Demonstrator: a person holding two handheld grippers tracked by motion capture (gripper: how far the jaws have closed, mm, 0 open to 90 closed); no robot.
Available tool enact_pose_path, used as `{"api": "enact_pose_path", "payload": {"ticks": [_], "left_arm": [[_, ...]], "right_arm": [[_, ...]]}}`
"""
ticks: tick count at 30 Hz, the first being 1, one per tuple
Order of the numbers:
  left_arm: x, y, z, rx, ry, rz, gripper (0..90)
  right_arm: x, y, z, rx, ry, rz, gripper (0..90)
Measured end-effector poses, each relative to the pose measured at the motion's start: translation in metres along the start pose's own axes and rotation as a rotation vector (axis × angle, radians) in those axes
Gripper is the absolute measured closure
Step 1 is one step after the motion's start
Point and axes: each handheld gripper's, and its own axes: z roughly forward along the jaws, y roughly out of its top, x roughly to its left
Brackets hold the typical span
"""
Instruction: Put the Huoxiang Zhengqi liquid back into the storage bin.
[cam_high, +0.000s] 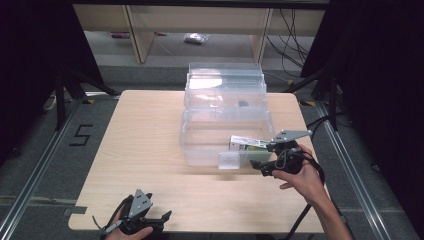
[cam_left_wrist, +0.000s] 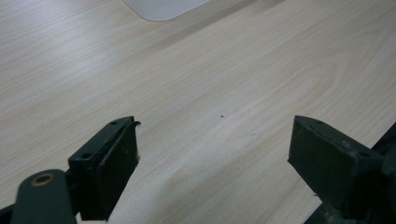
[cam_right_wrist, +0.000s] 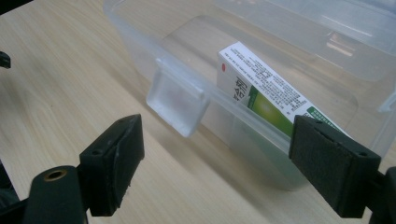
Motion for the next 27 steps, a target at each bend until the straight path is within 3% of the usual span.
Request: {"api": "enact_pose_path", "payload": {"ticks": [1,12,16,19,20,23,24,27], "left_arm": [[-0.001,0.000,0.000,-0.002,-0.009,-0.005,15.1],[-0.002,0.000,0.001,-0.008,-0.005,-0.015,15.1],[0.002,0.000,0.000,0.023,0.005,0.028,15.1],[-0.001,0.000,0.002,-0.001,0.015,-0.003,15.1],[-0.001,0.000,0.002,-0.001,0.015,-0.003,15.1],[0.002,0.000,0.000,0.027,-0.013,0.019,15.1],[0.004,0.000,-0.001,0.052,-0.014,0.049,15.1],[0.002,0.000,0.000,0.027,-0.015,0.019,15.1]], "right_arm": [[0.000,-0.002,0.001,-0.021,-0.004,-0.001,19.1],[0.004,-0.017,-0.005,-0.032,0.001,0.019,18.8],[0.005,-0.024,-0.003,-0.046,0.000,0.034,18.6],[0.004,-0.028,-0.004,-0.055,-0.001,0.014,17.6],[0.007,-0.030,-0.004,-0.055,0.002,0.046,17.4],[0.007,-0.036,-0.003,-0.072,0.007,0.043,17.3],[0.007,-0.038,-0.003,-0.069,0.013,0.051,17.0],[0.007,-0.042,-0.001,-0.078,0.021,0.060,16.7]]}}
